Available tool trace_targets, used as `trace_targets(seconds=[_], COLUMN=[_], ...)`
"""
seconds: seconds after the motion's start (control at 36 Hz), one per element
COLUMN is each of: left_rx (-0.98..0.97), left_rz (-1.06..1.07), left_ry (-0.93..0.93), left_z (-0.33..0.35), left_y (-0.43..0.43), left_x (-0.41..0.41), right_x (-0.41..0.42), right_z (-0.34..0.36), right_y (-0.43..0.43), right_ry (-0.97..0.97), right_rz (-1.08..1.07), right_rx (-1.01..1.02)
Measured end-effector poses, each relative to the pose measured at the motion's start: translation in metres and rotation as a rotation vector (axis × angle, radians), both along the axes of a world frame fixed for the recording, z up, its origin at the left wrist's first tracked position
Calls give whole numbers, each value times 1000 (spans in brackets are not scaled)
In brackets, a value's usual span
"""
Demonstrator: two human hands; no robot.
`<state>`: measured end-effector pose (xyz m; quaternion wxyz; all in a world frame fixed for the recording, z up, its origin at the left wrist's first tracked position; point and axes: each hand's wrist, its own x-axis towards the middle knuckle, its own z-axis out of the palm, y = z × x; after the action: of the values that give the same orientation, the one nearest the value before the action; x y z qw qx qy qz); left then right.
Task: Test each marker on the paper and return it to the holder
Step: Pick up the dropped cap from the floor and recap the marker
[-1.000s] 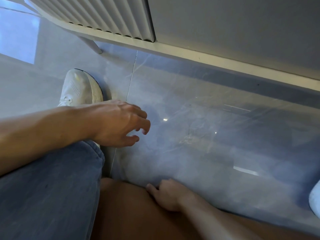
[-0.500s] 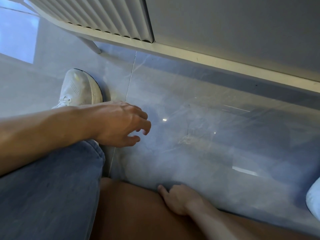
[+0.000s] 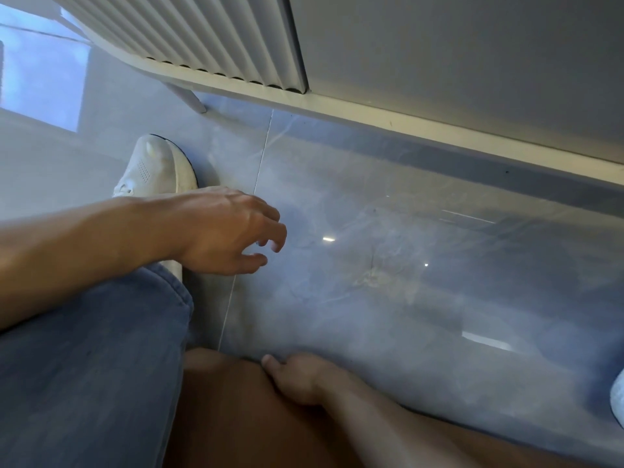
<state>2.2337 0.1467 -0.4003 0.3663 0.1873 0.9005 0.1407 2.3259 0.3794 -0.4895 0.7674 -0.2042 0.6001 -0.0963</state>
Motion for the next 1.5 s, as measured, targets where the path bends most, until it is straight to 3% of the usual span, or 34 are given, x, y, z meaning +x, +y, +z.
trace_targets(seconds=[0.22, 0.47, 1.06, 1.28, 1.5], left_rx=[-25, -29, 47, 35, 135], left_rz=[73, 68, 329, 397, 702], left_ry=[6, 4, 95, 93, 84], left_z=[14, 16, 33, 40, 41], left_y=[-11, -11, -16, -12, -6], left_x=[-21, -23, -45, -43, -11], right_x=[17, 33, 11, -21, -65], right_z=[5, 12, 23, 27, 37], right_y=[-38, -71, -49, -33, -27], right_ry=[14, -34, 136, 366, 585], right_rz=[-123, -271, -366, -388, -581], right_rx=[-141, -171, -292, -184, -124])
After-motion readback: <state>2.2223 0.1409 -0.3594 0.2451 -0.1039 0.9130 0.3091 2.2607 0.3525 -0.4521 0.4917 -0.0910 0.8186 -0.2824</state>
